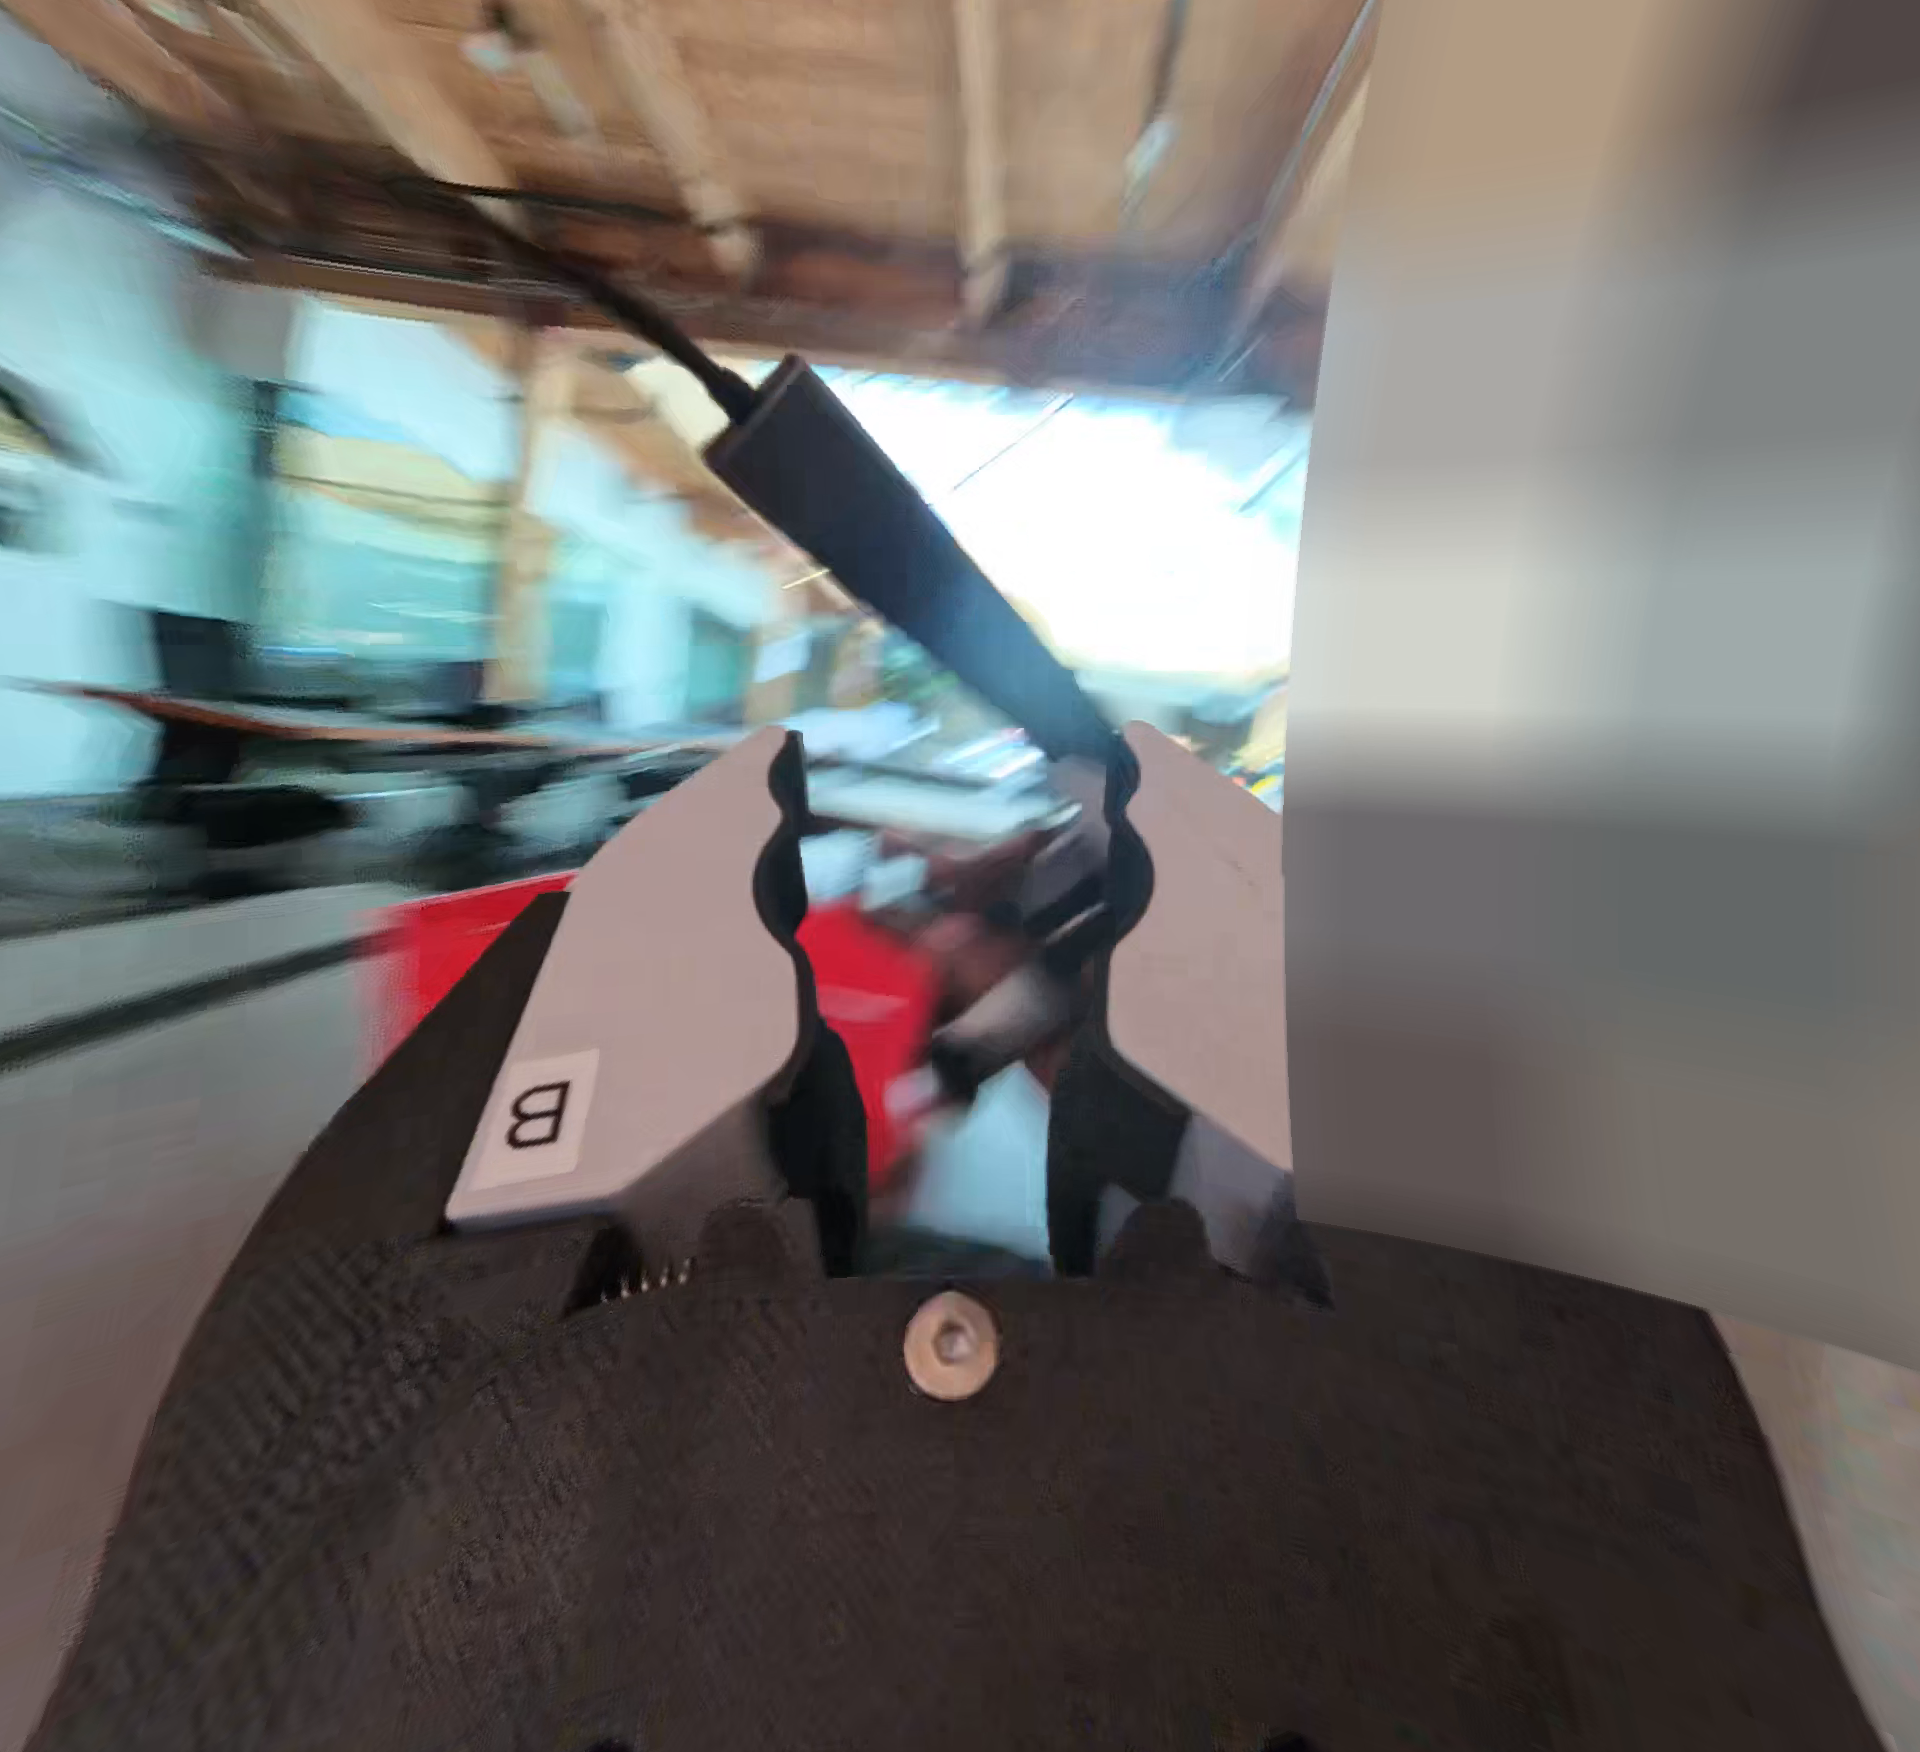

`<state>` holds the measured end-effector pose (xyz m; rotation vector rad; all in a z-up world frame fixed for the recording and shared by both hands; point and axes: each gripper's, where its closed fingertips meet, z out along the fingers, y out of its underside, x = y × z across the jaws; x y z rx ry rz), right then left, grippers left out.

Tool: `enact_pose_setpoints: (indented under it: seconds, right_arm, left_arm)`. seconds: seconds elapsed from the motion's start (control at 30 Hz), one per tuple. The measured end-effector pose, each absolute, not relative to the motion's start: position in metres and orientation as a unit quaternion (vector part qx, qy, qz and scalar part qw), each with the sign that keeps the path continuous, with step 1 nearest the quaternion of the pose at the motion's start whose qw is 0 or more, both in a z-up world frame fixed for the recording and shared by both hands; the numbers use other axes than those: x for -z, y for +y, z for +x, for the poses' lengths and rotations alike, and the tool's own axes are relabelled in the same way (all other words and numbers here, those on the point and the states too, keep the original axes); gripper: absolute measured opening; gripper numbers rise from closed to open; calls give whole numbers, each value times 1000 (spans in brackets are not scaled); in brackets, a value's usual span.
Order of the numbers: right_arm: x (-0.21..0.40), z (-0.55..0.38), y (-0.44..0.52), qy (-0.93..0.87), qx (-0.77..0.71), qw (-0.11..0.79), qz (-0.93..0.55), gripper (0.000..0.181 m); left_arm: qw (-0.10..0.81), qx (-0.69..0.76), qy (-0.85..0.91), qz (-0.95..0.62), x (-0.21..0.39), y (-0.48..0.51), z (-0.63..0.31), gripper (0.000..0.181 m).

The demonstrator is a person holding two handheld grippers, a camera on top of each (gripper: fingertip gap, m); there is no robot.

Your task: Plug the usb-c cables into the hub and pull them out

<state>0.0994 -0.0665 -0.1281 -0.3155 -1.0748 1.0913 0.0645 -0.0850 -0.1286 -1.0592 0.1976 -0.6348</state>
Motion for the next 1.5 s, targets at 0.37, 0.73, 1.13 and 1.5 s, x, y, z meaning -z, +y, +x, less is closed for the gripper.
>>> enact_pose_setpoints:
  seconds: [0.37,0.73,1.13,1.5]
  right_arm:
    - [172,103,-64,-687,-313,649,-99,9]
    - [159,121,-77,-602,-549,574,-83,27]
    - [172,108,-116,-587,-622,517,-37,10]
    - [157,117,-68,-527,-640,547,-114,10]
  left_arm:
    - [533,-375,468,-597,174,-68,44,44]
    - [587,-174,488,-622,198,-70,79,8]
    - [610,-76,495,-614,210,-77,101,9]
    - [663,-159,326,-655,178,-125,37,32]
